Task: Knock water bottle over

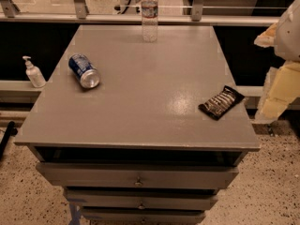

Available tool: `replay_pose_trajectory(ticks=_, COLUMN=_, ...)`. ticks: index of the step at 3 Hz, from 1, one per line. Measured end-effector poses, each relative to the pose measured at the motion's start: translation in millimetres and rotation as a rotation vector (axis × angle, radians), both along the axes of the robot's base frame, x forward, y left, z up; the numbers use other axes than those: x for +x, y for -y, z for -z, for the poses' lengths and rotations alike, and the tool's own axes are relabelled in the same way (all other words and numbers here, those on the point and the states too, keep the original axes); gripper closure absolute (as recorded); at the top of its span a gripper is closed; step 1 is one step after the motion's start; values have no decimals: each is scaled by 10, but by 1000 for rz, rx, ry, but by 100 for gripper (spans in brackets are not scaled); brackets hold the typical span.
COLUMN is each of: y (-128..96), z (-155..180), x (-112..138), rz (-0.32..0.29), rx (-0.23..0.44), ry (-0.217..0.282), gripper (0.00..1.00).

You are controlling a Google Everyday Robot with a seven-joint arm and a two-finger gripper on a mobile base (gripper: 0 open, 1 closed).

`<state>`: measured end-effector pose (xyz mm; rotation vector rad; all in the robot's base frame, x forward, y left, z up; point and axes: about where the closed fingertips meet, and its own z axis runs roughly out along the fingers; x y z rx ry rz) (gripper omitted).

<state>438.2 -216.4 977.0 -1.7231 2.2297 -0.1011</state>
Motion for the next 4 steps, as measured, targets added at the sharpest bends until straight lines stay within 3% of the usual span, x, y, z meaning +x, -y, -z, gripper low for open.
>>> replay_pose_trajectory(ticks=2, y=-22, z=5, x=59, rz=-2, rx=25, ry=27, gripper=0)
replay_pose_trajectory(ticks=3, y=-16, z=180, x=308, rz=44, rx=134, ry=57, gripper=0)
replay_pose_trajectory(ticks=4, y=-164, z=292, x=839, rz=96, rx=266, ry=134, gripper=0)
